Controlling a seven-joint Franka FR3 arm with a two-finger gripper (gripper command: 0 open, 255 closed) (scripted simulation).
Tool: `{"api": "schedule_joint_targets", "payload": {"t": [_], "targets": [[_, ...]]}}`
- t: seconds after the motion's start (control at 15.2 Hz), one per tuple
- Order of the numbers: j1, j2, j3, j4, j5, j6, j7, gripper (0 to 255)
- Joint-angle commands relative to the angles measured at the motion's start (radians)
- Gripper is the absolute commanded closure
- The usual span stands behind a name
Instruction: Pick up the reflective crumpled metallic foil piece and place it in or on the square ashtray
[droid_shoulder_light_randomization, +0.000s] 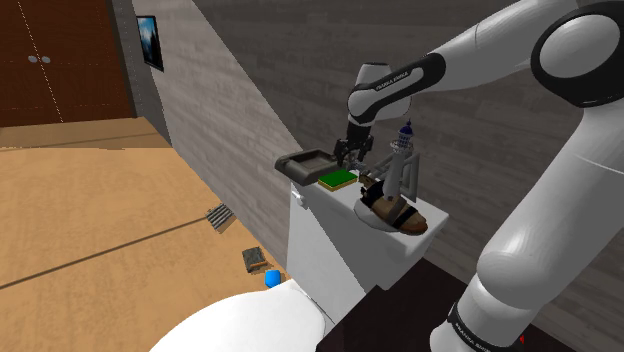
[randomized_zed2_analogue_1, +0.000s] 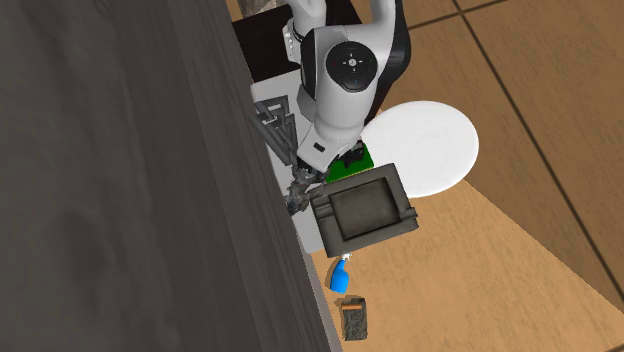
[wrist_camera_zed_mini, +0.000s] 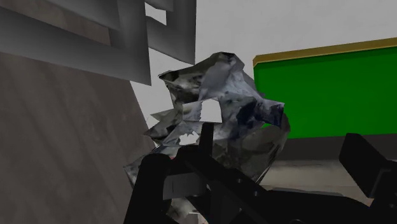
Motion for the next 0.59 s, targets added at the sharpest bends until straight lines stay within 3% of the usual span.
{"api": "schedule_joint_targets", "payload": {"t": [0.0, 0.07, 0.13, 0.53], "targets": [[0.000, 0.000, 0.000, 0.000, 0.000, 0.000, 0.000, 0], [0.000, 0.000, 0.000, 0.000, 0.000, 0.000, 0.000, 0], [0.000, 0.000, 0.000, 0.000, 0.000, 0.000, 0.000, 255], [0.000, 0.000, 0.000, 0.000, 0.000, 0.000, 0.000, 255]]}}
